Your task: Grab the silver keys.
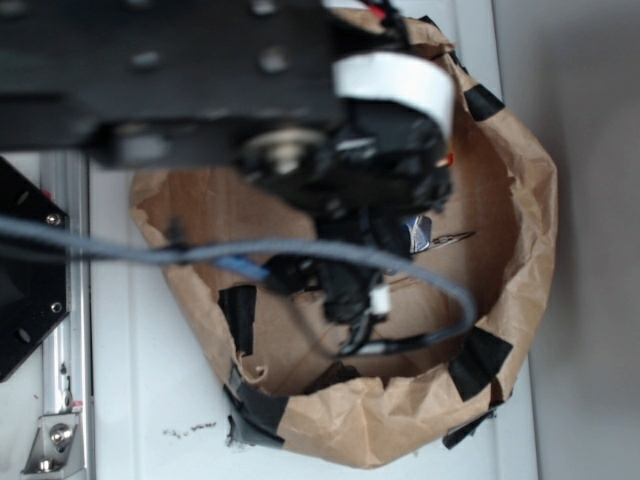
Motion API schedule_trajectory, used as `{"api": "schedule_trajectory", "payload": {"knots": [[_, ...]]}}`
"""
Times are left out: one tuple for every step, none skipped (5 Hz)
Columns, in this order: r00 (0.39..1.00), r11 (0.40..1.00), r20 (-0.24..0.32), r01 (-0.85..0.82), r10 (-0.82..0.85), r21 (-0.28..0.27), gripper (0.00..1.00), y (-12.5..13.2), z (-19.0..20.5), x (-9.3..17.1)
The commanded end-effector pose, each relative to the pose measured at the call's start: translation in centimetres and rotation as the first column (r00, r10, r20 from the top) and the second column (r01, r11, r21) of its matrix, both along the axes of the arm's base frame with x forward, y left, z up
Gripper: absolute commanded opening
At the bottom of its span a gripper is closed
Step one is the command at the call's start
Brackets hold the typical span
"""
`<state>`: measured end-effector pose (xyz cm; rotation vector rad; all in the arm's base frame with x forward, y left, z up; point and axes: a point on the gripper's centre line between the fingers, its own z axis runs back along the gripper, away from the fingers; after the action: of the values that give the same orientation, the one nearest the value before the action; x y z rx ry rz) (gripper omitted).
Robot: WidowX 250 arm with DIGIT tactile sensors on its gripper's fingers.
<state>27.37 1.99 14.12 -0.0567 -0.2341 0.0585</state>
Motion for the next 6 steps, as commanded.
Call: {"api": "schedule_trajectory", "payload": {"knots": [[0.993,0.993,0.046,0.106,-0.109,0.053,1.0,0.6,-5.8,1.1],[0.988,0.986,0.043,0.148,-0.151,0.076,1.0,-1.0,-6.9,0.5],[0.988,0.987,0.041,0.145,-0.149,0.072,1.0,-1.6,-7.4,0.8],[0.989,0.988,0.057,0.13,-0.135,0.084,1.0,-1.7,-7.3,0.8],[0.996,0.997,0.048,0.08,-0.079,-0.013,1.0,-1.9,-6.9,1.2],[0.995,0.999,0.094,0.037,-0.037,-0.007,1.0,-1.9,-7.0,2.1]]}}
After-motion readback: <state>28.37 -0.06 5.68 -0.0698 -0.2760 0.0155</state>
